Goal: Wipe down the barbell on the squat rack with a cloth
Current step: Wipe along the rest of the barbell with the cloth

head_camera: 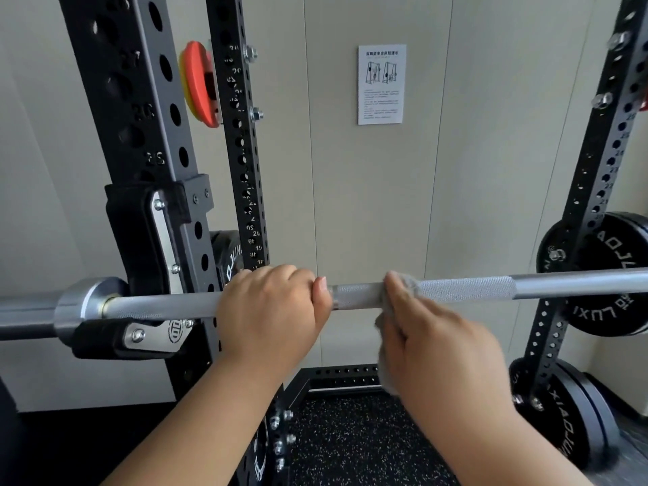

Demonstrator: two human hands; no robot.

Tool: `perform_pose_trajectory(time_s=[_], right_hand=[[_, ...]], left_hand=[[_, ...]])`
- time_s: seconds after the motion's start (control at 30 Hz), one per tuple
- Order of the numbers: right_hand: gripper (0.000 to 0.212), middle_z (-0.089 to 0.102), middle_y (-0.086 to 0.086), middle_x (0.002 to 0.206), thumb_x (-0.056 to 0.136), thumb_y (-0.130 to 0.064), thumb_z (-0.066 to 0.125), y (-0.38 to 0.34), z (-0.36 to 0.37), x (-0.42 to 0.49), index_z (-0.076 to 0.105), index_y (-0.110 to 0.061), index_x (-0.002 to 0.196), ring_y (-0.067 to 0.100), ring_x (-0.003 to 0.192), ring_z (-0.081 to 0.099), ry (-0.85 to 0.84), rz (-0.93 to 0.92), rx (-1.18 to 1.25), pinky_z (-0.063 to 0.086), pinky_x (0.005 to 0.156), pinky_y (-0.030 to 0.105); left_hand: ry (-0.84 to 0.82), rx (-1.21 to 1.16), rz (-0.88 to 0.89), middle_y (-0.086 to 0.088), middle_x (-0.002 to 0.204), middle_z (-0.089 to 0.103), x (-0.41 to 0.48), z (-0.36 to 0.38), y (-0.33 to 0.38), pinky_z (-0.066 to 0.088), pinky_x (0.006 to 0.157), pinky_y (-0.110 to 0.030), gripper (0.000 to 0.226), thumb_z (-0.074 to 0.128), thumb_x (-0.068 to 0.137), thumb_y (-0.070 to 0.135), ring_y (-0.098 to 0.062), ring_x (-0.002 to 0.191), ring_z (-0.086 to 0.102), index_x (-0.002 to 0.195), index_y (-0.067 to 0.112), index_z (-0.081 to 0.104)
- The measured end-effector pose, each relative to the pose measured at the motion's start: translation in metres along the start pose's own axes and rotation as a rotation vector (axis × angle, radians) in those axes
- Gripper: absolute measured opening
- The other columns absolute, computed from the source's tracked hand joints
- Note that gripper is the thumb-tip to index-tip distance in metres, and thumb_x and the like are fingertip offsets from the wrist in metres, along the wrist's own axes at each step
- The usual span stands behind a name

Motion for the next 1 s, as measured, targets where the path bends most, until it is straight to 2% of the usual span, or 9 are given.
perform_pose_trajectory(time_s=[0.07, 0.2, 0.33, 0.43, 0.5, 0.6, 0.73, 0.87, 1.0], right_hand=[[0.043, 0.072, -0.011, 0.076, 0.093, -0.025, 0.061, -0.004, 0.002, -0.004, 0.063, -0.02, 0.136, 0.014, 0.04, 0.057, -0.014, -0.06, 0.008, 0.049, 0.034, 0.031], [0.022, 0.061, -0.014, 0.061, 0.083, -0.016, 0.077, 0.023, -0.018, 0.004, 0.07, -0.019, 0.104, 0.018, 0.037, 0.054, 0.082, 0.112, -0.056, 0.044, 0.032, 0.027], [0.043, 0.07, -0.009, 0.071, 0.08, -0.018, 0.071, 0.003, -0.002, -0.005, 0.071, -0.016, 0.123, 0.015, 0.037, 0.053, 0.011, -0.004, -0.045, 0.039, 0.03, 0.025], [0.023, 0.061, -0.009, 0.061, 0.084, -0.017, 0.073, 0.031, -0.019, 0.002, 0.07, -0.023, 0.106, 0.018, 0.038, 0.051, 0.07, 0.145, -0.044, 0.045, 0.035, 0.027], [0.017, 0.065, -0.005, 0.064, 0.093, -0.02, 0.067, 0.037, -0.019, 0.002, 0.068, -0.02, 0.11, 0.023, 0.041, 0.055, 0.084, 0.141, -0.039, 0.049, 0.036, 0.033], [0.04, 0.069, -0.009, 0.069, 0.094, -0.025, 0.06, 0.01, -0.002, -0.01, 0.065, -0.021, 0.134, 0.019, 0.041, 0.057, 0.0, -0.037, 0.04, 0.048, 0.033, 0.034], [0.036, 0.067, -0.016, 0.066, 0.086, -0.016, 0.077, 0.039, -0.023, -0.005, 0.07, -0.024, 0.12, 0.018, 0.039, 0.057, 0.09, 0.097, 0.008, 0.049, 0.034, 0.032], [0.038, 0.07, -0.008, 0.069, 0.098, -0.021, 0.061, 0.025, -0.007, -0.01, 0.066, -0.017, 0.136, 0.016, 0.038, 0.054, 0.04, -0.02, 0.016, 0.047, 0.032, 0.031], [0.044, 0.072, -0.009, 0.072, 0.091, -0.019, 0.076, 0.047, -0.015, -0.008, 0.07, -0.024, 0.134, 0.018, 0.04, 0.055, 0.124, 0.066, 0.04, 0.049, 0.034, 0.033]], left_hand=[[-0.007, 0.003, -0.001, 0.005, 0.054, 0.048, -0.001, 0.0, 0.0, 0.034, 0.055, -0.033, 0.046, 0.035, 0.097, 0.034, -0.023, 0.05, 0.041, 0.058, 0.021, 0.056], [-0.114, -0.006, -0.054, 0.009, 0.055, 0.041, 0.005, -0.001, 0.001, 0.036, 0.056, -0.033, 0.047, 0.025, 0.098, 0.041, -0.019, 0.051, 0.041, 0.058, 0.025, 0.044], [-0.17, -0.021, 0.076, 0.008, 0.064, 0.037, 0.012, -0.005, 0.029, 0.037, 0.064, -0.036, 0.046, 0.01, 0.099, 0.043, -0.021, 0.068, 0.045, 0.066, 0.027, 0.037], [-0.224, -0.024, 0.084, 0.006, 0.061, 0.045, 0.016, 0.0, 0.028, 0.037, 0.058, -0.035, 0.052, 0.005, 0.1, 0.044, -0.022, 0.062, 0.051, 0.065, 0.022, 0.037], [-0.199, -0.026, 0.045, 0.005, 0.054, 0.047, 0.016, 0.003, 0.024, 0.036, 0.05, -0.031, 0.054, 0.011, 0.101, 0.044, -0.022, 0.05, 0.05, 0.061, 0.022, 0.04], [-0.117, -0.024, 0.007, 0.004, 0.046, 0.045, 0.012, 0.004, 0.025, 0.028, 0.045, -0.026, 0.044, 0.029, 0.098, 0.037, -0.023, 0.04, 0.042, 0.057, 0.024, 0.04], [0.01, -0.038, 0.024, 0.001, 0.051, 0.051, 0.003, 0.007, 0.026, 0.037, 0.049, -0.032, 0.042, 0.038, 0.097, 0.029, -0.025, 0.046, 0.048, 0.059, 0.02, 0.052], [0.038, -0.015, 0.021, 0.003, 0.056, 0.051, -0.001, 0.008, 0.027, 0.038, 0.053, -0.035, 0.044, 0.034, 0.101, 0.029, -0.023, 0.052, 0.049, 0.065, 0.018, 0.057], [-0.001, -0.009, 0.016, 0.006, 0.057, 0.05, 0.0, 0.005, 0.03, 0.039, 0.056, -0.035, 0.045, 0.03, 0.103, 0.031, -0.02, 0.053, 0.042, 0.067, 0.021, 0.054]])
Point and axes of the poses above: each hand's wrist, its own x-axis towards the middle knuckle, its own z-axis out of the palm, y = z × x, the point moved 6 cm from there along x, towards the middle knuckle
